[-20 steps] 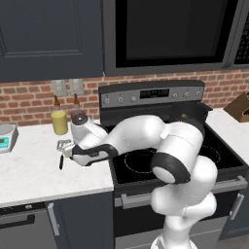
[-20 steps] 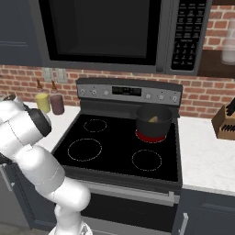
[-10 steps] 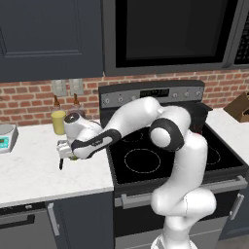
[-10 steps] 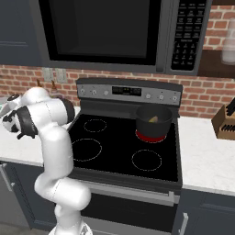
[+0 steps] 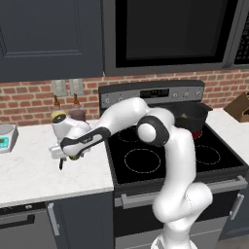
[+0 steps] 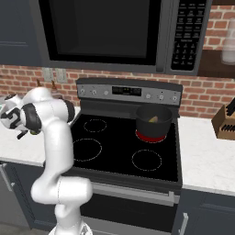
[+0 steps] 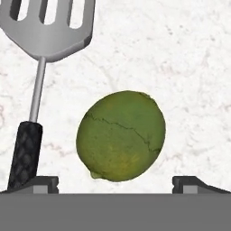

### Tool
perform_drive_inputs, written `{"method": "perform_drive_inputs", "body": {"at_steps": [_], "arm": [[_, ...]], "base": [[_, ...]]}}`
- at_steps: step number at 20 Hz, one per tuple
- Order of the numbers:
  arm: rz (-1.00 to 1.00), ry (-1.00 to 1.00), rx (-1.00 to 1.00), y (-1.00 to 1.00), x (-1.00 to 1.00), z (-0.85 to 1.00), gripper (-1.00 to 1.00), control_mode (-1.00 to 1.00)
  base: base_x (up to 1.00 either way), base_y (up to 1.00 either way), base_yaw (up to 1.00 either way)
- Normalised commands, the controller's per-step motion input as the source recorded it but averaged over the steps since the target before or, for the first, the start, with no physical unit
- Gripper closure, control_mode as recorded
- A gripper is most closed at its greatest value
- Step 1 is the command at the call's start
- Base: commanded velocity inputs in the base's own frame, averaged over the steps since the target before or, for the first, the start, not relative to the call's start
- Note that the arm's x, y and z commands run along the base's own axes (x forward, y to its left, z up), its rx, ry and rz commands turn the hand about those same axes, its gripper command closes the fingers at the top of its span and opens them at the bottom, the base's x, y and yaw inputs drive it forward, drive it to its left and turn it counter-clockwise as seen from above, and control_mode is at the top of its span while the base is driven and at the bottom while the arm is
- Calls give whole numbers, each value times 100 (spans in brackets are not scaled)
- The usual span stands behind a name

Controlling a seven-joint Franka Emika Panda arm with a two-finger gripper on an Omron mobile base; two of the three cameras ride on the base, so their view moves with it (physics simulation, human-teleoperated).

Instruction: Put the cucumber and lime in the pot. Retrieve the spatula and lightly stir the vegetables in the pot.

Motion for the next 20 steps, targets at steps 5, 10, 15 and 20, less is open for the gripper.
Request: {"method": "perform_drive_inputs", "body": {"at_steps": [5, 10, 15, 20], "arm": [[-11, 0, 0, 0, 29, -28, -100, -100], [-11, 0, 0, -1, 16, -35, -100, -100], [-11, 0, 0, -13, 8, -31, -100, -100], [-9, 0, 0, -19, 0, -26, 100, -100]], "base": [[0, 0, 0], [0, 0, 0], [0, 0, 0], [0, 0, 0]]}}
